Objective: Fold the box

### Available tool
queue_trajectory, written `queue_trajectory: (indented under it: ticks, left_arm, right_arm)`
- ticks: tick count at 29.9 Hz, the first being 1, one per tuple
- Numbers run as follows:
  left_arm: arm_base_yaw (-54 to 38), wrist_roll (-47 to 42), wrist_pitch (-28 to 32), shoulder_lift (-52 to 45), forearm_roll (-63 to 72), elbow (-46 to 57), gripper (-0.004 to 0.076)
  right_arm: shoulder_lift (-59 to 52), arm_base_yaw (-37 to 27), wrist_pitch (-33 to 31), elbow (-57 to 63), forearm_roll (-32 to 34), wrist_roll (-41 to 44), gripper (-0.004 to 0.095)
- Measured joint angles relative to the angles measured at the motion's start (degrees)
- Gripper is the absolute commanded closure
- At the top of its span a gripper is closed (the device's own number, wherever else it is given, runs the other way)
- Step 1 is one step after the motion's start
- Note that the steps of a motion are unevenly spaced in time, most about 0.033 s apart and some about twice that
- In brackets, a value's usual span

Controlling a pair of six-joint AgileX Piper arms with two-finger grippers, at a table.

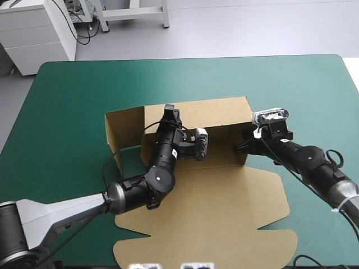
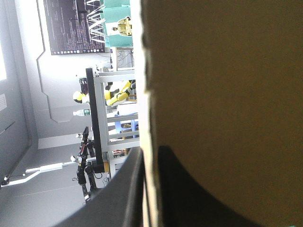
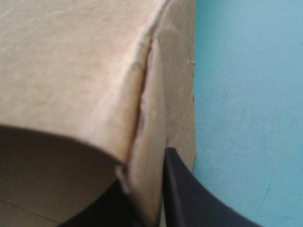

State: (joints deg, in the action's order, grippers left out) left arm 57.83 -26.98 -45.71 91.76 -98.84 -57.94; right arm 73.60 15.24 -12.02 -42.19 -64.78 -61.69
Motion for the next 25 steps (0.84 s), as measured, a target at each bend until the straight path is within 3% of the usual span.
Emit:
queue_trajectory:
  ticks: [6, 9, 16, 25]
  left_arm:
    - [0.0, 0.0, 0.75, 0.51, 0.18, 0.0, 0.0386]
    - [0.0, -0.05, 1.37, 0.56, 0.24, 0.0, 0.0342]
    - [0.13, -5.81, 1.44, 0.56, 0.18, 0.0, 0.0339]
    - [4.55, -6.88, -3.06, 0.62, 0.81, 0.0, 0.0339]
  right_arm:
    - [0.0, 0.07, -0.11, 0.0, 0.12, 1.01, 0.0925]
    - [0.0, 0.24, -0.12, 0.0, 0.12, 1.17, 0.0925]
    - [0.0, 0.24, 0.07, 0.0, 0.42, 1.94, 0.0925]
    - [3.07, 0.36, 0.26, -2.67, 0.87, 3.95, 0.0925]
